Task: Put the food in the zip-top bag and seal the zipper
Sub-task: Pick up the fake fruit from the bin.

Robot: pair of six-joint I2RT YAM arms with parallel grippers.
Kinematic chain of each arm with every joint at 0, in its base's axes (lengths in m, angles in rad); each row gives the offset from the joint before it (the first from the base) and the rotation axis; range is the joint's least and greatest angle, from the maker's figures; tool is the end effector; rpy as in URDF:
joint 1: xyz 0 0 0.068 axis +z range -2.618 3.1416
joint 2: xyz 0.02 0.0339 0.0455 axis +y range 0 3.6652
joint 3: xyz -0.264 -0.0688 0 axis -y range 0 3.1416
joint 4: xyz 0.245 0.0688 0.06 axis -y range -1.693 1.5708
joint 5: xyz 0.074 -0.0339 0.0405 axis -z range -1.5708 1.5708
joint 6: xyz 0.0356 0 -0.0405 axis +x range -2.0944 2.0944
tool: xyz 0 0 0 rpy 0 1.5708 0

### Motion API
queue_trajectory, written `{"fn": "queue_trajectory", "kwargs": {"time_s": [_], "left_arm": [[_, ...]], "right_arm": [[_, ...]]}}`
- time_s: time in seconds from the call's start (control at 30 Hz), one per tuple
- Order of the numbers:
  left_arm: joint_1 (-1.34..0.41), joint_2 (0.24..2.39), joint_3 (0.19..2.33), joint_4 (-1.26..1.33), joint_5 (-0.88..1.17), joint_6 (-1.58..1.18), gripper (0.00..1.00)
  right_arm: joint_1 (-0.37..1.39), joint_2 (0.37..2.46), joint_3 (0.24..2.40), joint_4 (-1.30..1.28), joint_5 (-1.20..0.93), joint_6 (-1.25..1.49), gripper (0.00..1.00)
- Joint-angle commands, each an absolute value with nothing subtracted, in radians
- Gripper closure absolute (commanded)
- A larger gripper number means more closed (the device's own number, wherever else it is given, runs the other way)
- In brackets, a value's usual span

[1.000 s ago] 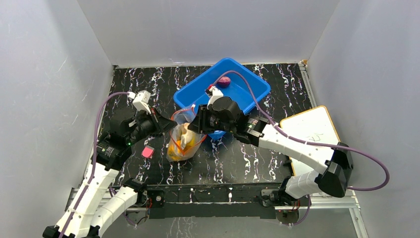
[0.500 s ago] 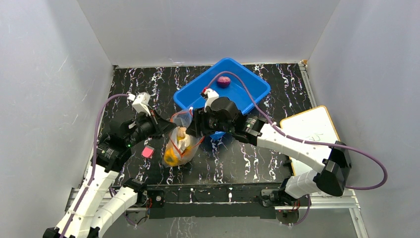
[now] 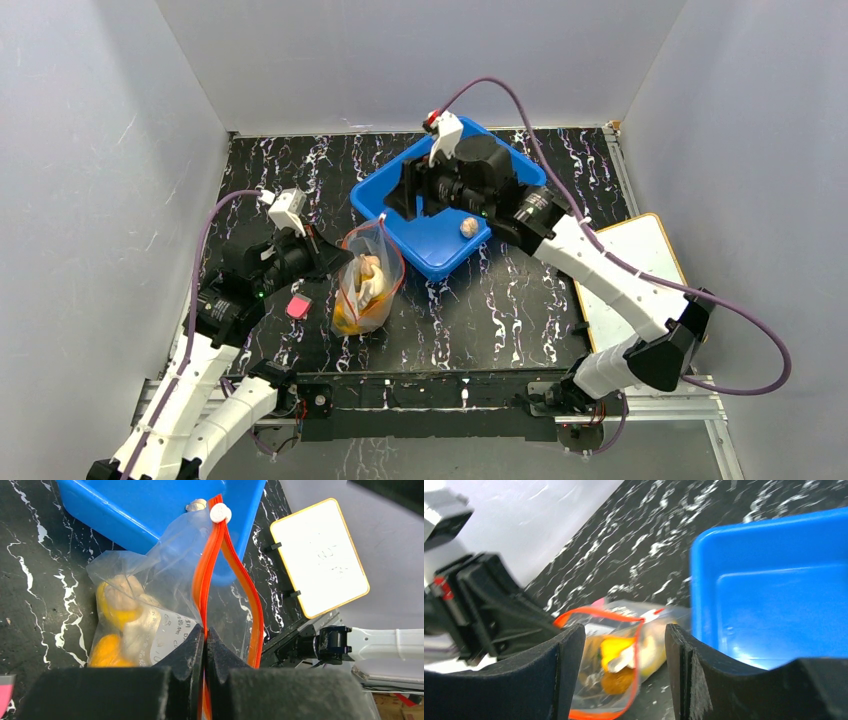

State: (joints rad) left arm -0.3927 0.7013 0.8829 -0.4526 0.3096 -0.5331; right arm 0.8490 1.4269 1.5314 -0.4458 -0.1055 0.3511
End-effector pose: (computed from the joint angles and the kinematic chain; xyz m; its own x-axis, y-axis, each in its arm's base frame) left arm 0.1367 -0.0683 0.3582 -0.5361 -0.3019 -0.7884 0.4218 0.7132 -0.5599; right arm 0.2104 0.2447 0.4234 -0.4869 -0.0356 -0.8727 -0.6864 0.6334 0.3572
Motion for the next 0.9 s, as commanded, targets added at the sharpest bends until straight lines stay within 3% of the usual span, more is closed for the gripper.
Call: {"fn": "queue_trajectory", "kwargs": {"time_s": [0.0, 0.27, 0.6, 0.87], "left_arm": [[-0.395, 0.688, 0.905, -0.471, 0.305, -0.476, 1.00], [-0.394, 0.666, 0.863, -0.449, 0.350, -0.486, 1.00], [-0.395, 0.633, 0.815, -0.402, 0.390, -0.507, 1.00], [-0.394, 0.641, 0.822, -0.414, 0.388, -0.507, 1.00]], "right_arm": [[0.775, 1.449, 1.613, -0.452, -0.053, 0.255, 0.40], [0.679, 1.507, 1.613, -0.428, 0.084, 0.111, 0.35], [0.624, 1.668, 1.670, -0.391, 0.228, 0.025, 0.03], [0.566, 1.864, 1.720, -0.320, 0.287, -0.064, 0.02]]}}
